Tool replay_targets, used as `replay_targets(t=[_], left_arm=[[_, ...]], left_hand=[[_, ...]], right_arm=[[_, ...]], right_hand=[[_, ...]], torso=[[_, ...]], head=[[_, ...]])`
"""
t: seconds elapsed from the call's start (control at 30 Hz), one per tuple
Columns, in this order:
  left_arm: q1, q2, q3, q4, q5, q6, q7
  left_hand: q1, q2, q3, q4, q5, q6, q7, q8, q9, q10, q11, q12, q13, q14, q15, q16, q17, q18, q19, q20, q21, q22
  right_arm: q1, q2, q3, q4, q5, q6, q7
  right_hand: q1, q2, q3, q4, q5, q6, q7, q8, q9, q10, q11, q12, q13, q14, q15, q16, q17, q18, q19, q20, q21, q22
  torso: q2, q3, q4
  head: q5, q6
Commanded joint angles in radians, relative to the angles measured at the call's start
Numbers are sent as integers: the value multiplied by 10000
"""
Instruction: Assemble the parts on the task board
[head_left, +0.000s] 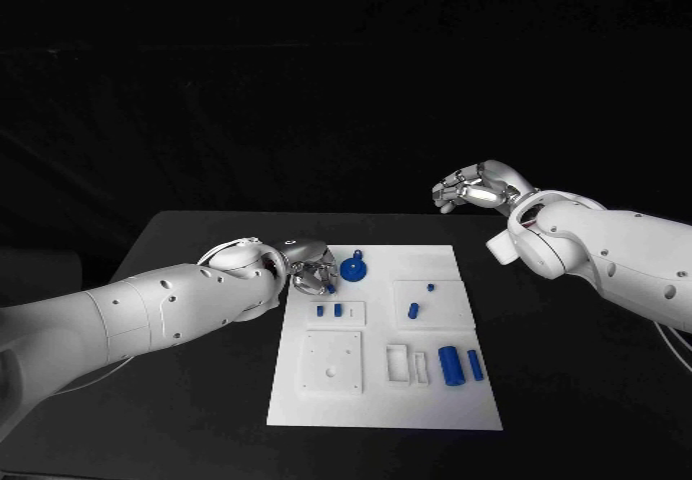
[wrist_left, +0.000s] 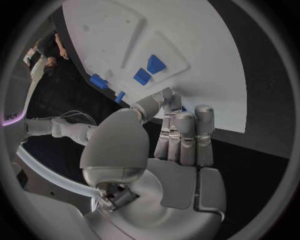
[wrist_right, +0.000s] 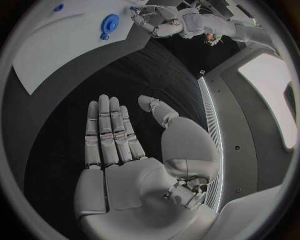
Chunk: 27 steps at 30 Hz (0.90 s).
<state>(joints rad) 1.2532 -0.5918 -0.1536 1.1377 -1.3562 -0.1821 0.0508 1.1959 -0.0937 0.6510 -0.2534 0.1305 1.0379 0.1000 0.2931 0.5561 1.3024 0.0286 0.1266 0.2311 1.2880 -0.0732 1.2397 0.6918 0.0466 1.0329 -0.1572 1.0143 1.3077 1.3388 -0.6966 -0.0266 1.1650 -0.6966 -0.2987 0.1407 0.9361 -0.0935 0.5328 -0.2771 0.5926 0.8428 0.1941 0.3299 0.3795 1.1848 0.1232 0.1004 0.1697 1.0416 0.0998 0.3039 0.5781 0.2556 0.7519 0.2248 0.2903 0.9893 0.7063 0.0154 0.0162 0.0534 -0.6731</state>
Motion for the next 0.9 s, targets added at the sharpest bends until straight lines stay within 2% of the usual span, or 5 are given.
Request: replay_targets(t=[0.03, 0.47, 0.73, 0.87, 0.9], left_arm=[[-26, 61, -11, 26, -59, 165, 25], [-27, 128, -19, 64, -174, 558, -110], [-27, 147, -28, 105, -431, 518, -189], [-26, 144, -29, 92, -418, 635, -221], [-26, 136, -29, 98, -398, 627, -218]], left_hand=[[-24, 70, 54, -13, 24, 92, 15, 40, 0, 146, 71, -13, -15, -11, -43, 32, 10, 933, -27, -72, 40, 78], [-33, 66, 60, -35, 11, 66, 26, 15, -16, 124, 83, -51, -18, -41, -32, 18, 5, 913, -58, -77, 31, 85], [-43, -9, 50, -83, -47, 11, 52, -32, -46, 86, 110, -113, -21, -131, -4, -17, -4, 872, -146, -78, 14, 107], [-88, -168, 17, -78, -124, -168, 119, -142, -101, -20, 155, -201, -40, -193, 38, -30, -6, 842, -205, -72, 5, 123], [-128, -270, -3, -62, -150, -431, 213, -292, -169, -67, 178, -237, -48, -228, 66, -42, -10, 829, -236, -61, -7, 125]], right_arm=[[-1, 5, 4, 20, -26, 119, 113], [-1, -4, 4, 18, -26, 118, 111], [-1, -5, 4, 14, -26, 120, 109], [-1, -11, 4, 9, -26, 121, 105], [-1, -11, 4, 4, -26, 124, 102]], right_hand=[[12, -26, -46, 9, 46, -49, -13, -17, -10, 53, -11, -50, -16, -5, 78, -40, 15, 62, 21, 35, -40, 14], [12, -25, -47, 9, 46, -49, -13, -16, -11, 56, -11, -54, -17, -4, 78, -42, 16, 62, 22, 35, -43, 15], [13, -26, -47, 9, 46, -49, -14, -15, -12, 57, -11, -57, -17, -4, 78, -43, 17, 62, 22, 35, -45, 15], [12, -27, -48, 8, 46, -49, -13, -15, -13, 58, -11, -58, -17, -4, 78, -44, 17, 62, 22, 35, -45, 15], [12, -27, -48, 8, 46, -50, -13, -15, -13, 58, -11, -58, -17, -4, 79, -44, 17, 62, 22, 35, -46, 15]], torso=[[0, -4, 4], [-3, -2, 6], [-2, -3, 5], [-3, -4, 1], [-3, -4, 4]], head=[[-3, -3], [-29, -20], [-41, -14], [-50, -27], [-53, -27]])
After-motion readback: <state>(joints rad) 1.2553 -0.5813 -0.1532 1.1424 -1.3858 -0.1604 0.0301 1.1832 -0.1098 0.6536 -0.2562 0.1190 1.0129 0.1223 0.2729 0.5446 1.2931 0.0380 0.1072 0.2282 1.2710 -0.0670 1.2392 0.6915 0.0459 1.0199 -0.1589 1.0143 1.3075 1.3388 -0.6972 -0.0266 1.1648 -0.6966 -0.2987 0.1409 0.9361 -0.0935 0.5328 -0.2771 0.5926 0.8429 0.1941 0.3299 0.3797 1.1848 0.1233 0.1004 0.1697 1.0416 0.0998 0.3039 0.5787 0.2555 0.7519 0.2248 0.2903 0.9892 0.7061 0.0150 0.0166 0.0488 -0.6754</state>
